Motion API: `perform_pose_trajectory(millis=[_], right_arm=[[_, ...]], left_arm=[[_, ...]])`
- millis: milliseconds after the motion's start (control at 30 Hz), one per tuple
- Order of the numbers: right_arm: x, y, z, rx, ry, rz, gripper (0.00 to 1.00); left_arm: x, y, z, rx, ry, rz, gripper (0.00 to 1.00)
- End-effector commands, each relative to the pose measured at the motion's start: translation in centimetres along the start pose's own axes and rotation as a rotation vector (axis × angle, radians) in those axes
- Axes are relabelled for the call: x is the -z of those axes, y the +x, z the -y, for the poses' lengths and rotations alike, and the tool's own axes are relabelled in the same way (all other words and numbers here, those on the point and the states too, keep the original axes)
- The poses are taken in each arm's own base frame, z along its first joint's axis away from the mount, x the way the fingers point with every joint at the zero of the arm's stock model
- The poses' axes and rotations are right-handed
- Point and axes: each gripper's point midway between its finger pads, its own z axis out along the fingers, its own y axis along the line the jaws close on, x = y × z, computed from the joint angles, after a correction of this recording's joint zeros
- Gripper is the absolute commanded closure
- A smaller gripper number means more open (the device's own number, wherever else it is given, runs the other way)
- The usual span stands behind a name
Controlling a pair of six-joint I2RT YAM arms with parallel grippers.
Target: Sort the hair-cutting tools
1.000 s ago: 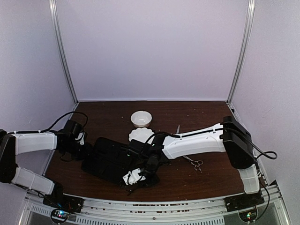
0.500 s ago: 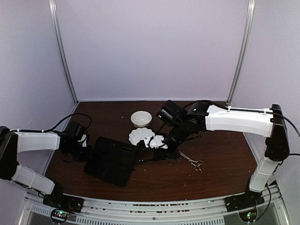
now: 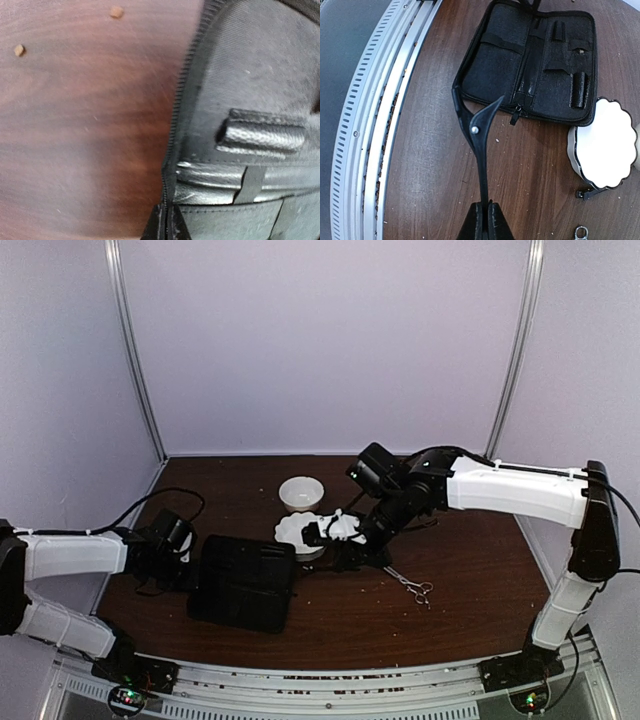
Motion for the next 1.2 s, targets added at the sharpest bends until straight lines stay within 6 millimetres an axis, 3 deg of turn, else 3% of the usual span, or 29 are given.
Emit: perform_pose_trajectory(millis=[0,233,533,867,1167], right_arm=[[1.6,0.2,1.7,-0.052,0.033,0.046,0.99],[2.8,1.2,3.3,-0.107,0.062,0.072,0.99],[2.9,1.5,3.5,-0.108,0.070,0.065,1.00],[2.9,1.6,3.4,-0.107,0.071,0.065,1.00],[3.4,1.8,3.5,-0.106,0.092,0.062,0.99]], left_arm=[[0.1,2.6,0.4,0.010,0.006,-0.024,1.00],[0.1,3.1,2.3,-0.027,0.028,0.004,1.00],[-0.5,4.5,5.1,-0.168,0.056,0.002,1.00],[-0.4,4.6,11.8,-0.279,0.157,0.011,1.00],[-0.6,5.3,17.0,-0.230,0.296,-0.038,1.00]])
